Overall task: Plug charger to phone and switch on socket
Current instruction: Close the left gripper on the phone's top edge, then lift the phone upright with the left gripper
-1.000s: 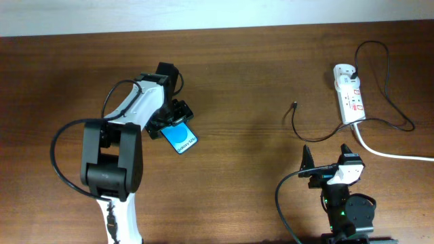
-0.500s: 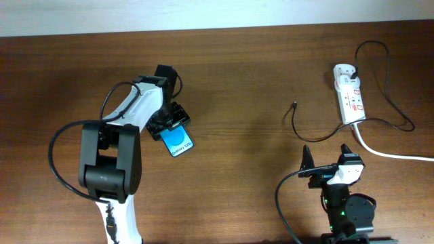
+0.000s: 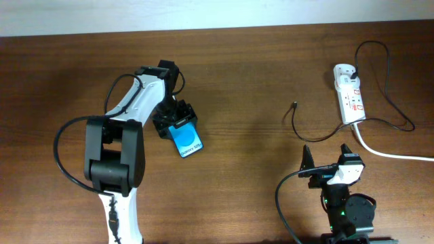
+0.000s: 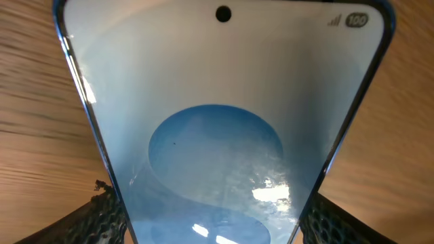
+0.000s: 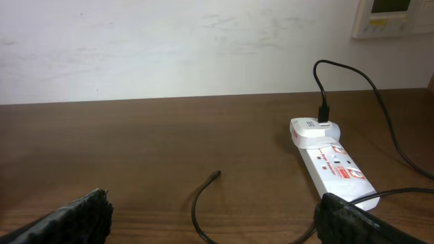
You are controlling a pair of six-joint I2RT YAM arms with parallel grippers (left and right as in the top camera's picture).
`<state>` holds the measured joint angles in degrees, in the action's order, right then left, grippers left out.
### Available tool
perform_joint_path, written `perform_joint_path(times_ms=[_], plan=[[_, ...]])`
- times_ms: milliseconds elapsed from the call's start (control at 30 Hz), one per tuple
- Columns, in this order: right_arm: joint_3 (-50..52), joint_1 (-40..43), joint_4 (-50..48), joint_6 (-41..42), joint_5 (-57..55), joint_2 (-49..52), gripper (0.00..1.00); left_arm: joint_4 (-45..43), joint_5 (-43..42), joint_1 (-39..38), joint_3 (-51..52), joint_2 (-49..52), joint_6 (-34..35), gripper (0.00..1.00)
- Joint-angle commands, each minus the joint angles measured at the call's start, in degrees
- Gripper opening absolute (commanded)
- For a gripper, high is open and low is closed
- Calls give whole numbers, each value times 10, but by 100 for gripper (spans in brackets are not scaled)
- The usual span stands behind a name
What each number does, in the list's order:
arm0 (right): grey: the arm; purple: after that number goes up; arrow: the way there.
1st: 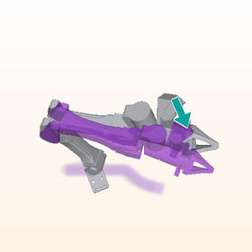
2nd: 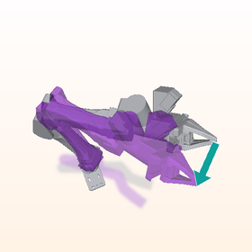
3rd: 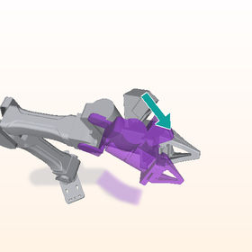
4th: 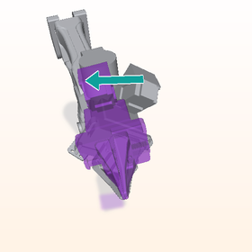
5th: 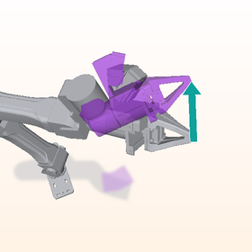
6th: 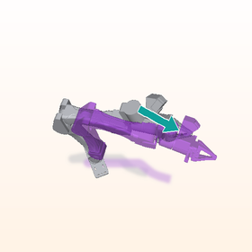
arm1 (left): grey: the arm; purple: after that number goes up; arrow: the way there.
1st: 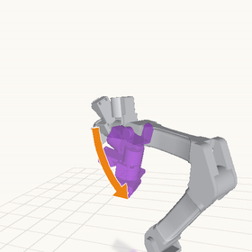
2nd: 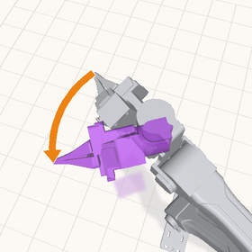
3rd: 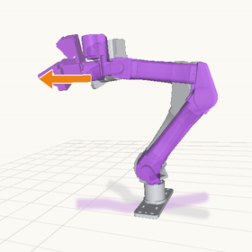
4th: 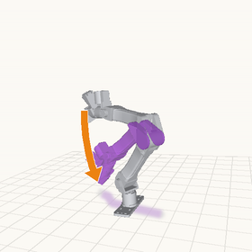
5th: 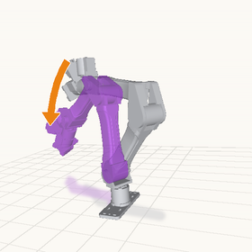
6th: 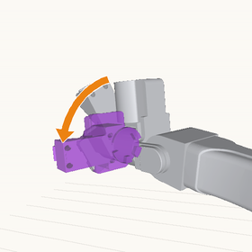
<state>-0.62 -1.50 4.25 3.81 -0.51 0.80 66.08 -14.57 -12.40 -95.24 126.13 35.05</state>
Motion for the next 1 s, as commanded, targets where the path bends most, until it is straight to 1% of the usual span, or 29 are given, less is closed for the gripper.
perform_joint_path(times_ms=[0, 167, 367, 433, 500, 567, 633, 967], plan=[[3, -4, 3, -4, 1, -4, 99, 8, -132, 9, -15, 2, -49, 64], [3, -4, 3, -4, 1, -4, 99, 11, -303, 33, -15, 2, -52, 63], [3, -4, 3, -4, 1, -4, 99, 11, -473, 40, -15, 2, -57, 64], [3, -4, 3, -4, 1, -4, 99, 11, -535, 40, -15, 2, -84, 64], [3, -4, 3, -4, 1, -4, 99, 20, -576, 40, -15, 2, -105, 64], [3, -4, 3, -4, 1, -4, 99, 36, -584, 40, -15, 2, -129, 65], [3, -4, 3, -4, 1, -4, 99, 47, -584, 43, -15, 2, -129, 64], [3, -4, 3, -4, 1, -4, 99, 47, -584, 43, -15, 2, -129, 64]])
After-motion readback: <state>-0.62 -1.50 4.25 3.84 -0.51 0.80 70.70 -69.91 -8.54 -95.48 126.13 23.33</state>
